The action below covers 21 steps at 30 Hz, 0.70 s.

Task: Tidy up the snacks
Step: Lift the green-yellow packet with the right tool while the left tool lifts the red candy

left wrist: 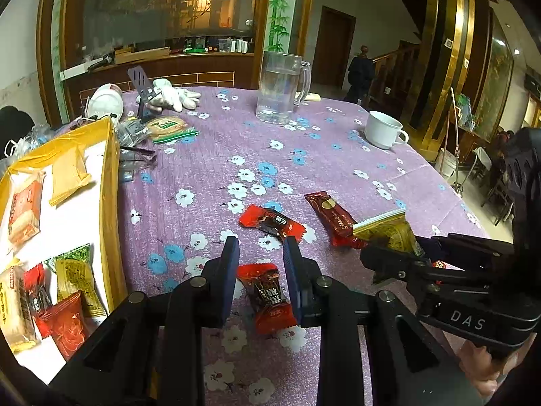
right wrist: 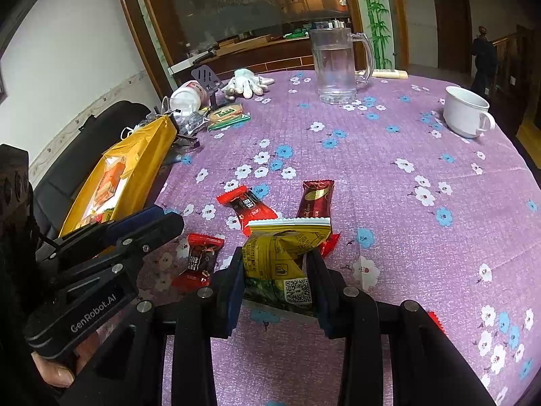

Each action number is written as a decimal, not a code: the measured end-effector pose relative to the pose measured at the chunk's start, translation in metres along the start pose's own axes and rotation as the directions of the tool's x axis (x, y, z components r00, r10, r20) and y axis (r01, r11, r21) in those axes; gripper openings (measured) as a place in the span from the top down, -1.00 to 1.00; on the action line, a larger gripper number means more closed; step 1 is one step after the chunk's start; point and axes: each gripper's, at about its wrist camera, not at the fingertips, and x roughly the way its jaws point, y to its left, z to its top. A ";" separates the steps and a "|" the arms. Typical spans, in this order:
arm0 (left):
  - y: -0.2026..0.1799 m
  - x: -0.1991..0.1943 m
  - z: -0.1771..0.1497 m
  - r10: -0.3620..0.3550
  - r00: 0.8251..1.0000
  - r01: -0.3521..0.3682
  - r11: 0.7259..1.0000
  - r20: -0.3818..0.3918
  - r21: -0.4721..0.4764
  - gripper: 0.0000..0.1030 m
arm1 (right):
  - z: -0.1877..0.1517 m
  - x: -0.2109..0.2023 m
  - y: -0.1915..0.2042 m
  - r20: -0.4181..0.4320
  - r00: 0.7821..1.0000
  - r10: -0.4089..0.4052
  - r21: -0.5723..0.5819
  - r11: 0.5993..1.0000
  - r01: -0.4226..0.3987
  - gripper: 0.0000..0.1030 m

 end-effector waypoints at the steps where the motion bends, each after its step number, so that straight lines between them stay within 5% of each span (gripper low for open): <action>1: 0.000 0.000 0.000 0.001 1.000 -0.001 1.000 0.002 0.000 0.54 | 0.000 0.000 0.000 0.002 1.000 0.001 -0.001 1.000 -0.001 0.29; 7: 0.001 0.001 0.000 -0.001 1.000 0.001 1.000 0.000 0.001 0.54 | 0.000 -0.003 0.001 0.012 1.000 0.002 -0.007 1.000 -0.002 0.29; 11: 0.002 0.016 -0.002 -0.032 0.995 0.031 0.999 -0.093 -0.012 0.53 | 0.000 -0.002 0.000 0.009 1.000 -0.003 0.004 1.000 0.003 0.29; 21: -0.015 0.043 -0.016 0.033 0.974 -0.019 0.998 -0.224 0.066 0.40 | -0.001 -0.004 -0.001 0.014 1.000 0.003 0.006 1.000 -0.003 0.29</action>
